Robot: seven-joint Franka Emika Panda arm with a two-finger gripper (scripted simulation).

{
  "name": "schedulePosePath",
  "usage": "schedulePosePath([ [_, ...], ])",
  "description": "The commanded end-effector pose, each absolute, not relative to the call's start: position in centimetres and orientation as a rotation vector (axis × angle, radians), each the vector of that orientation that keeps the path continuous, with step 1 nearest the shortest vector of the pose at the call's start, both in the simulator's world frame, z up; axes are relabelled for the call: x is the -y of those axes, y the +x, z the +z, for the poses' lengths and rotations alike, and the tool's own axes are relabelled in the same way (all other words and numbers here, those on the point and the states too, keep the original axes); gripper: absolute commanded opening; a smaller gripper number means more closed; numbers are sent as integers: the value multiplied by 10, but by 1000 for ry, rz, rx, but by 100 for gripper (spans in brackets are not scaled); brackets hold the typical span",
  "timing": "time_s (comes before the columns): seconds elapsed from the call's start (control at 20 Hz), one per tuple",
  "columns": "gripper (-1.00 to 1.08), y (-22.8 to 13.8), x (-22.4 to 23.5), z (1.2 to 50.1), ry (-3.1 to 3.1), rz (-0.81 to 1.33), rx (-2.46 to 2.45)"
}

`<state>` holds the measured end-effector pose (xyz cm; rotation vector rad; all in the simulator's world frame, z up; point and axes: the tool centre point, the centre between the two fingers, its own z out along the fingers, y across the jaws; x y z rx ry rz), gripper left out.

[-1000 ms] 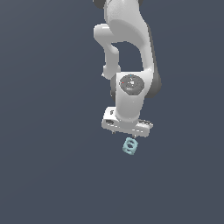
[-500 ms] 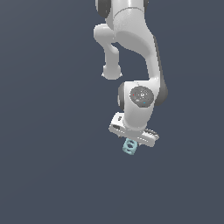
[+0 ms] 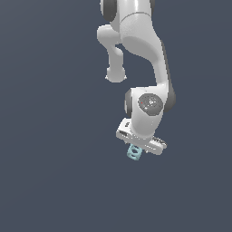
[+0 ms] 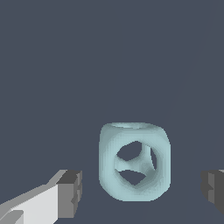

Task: Pick up the object and move it to a goal position.

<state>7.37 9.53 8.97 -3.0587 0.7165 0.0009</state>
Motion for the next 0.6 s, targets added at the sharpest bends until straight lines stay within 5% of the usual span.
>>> schedulePosePath([
  [0.0,100,74,-95,89,-3059,1,-717],
  [0.55,100,73,-95,44,-3057,0,-723],
])
